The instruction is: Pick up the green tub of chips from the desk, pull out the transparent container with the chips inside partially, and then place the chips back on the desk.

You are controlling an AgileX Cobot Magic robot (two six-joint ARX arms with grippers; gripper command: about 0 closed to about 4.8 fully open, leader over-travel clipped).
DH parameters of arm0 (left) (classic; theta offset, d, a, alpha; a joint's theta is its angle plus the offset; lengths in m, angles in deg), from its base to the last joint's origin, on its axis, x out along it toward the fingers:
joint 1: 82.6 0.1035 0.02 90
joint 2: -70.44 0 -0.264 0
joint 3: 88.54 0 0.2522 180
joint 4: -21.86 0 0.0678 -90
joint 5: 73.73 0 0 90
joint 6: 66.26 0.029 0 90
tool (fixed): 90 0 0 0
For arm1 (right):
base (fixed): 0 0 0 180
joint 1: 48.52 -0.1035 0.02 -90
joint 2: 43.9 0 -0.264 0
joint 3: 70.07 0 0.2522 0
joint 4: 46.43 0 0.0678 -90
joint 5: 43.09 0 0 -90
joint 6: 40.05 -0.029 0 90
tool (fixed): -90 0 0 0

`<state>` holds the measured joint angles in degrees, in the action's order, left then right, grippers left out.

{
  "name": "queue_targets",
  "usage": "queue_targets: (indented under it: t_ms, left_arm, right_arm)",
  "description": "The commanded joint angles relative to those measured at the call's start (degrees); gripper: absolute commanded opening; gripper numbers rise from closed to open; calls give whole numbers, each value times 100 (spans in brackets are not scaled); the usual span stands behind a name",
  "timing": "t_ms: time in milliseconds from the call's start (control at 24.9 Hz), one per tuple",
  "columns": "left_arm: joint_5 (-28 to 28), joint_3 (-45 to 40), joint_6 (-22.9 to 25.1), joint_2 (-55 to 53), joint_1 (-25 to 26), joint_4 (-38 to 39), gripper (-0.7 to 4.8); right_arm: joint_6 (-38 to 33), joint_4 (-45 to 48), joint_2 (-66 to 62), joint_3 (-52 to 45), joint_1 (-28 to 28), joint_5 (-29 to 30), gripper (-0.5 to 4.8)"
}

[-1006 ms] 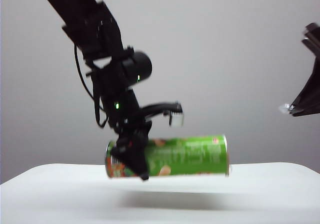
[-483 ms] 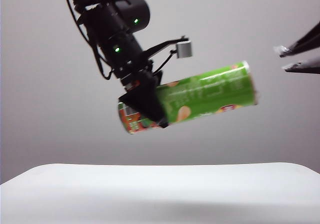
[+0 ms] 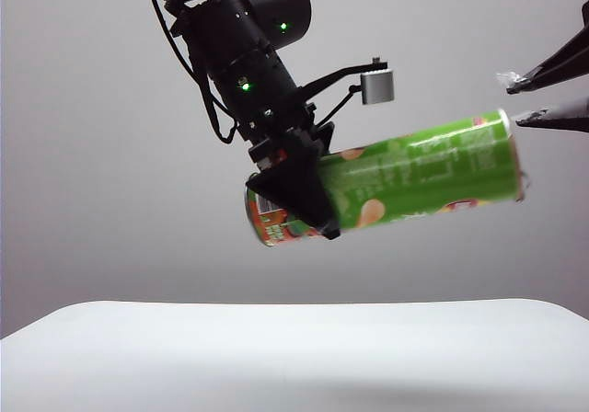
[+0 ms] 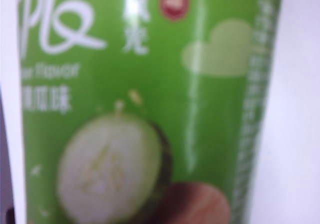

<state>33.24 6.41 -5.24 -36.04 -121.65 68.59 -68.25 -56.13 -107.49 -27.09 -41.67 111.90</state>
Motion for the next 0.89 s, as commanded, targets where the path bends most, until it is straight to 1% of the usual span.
queue_targets:
  t_ms: [40,80,121,161,282,362,563,724,764,885]
  left_arm:
    - [-160,13,-2,46,50,-61,299]
    - [-155,13,-31,48,61,-42,299]
    - [-133,15,-111,76,59,-42,299]
    - [-118,20,-149,96,57,-44,299]
    - [46,33,-146,140,35,-44,299]
    - [216,33,-149,151,35,-50,299]
    - [289,33,-149,151,31,-46,299]
    - [546,33,-149,151,20,-59,298]
    - [610,33,-146,151,13,-68,296]
    - [621,33,-144,149,-28,-101,269]
  right_arm:
    - [-11,15,15,24,0,74,134]
    - [-2,-68,15,22,-2,70,133]
    - [138,-186,15,22,-2,72,102]
    - [258,-282,15,22,-2,59,93]
    - [463,-492,15,20,-4,4,94]
    - [466,-505,15,22,-4,-59,94]
    - [476,-490,15,22,-4,-101,94]
    - [463,-358,15,24,-7,-103,94]
    - [463,-358,15,24,-7,-103,94]
    - [463,-356,15,24,-7,-105,94]
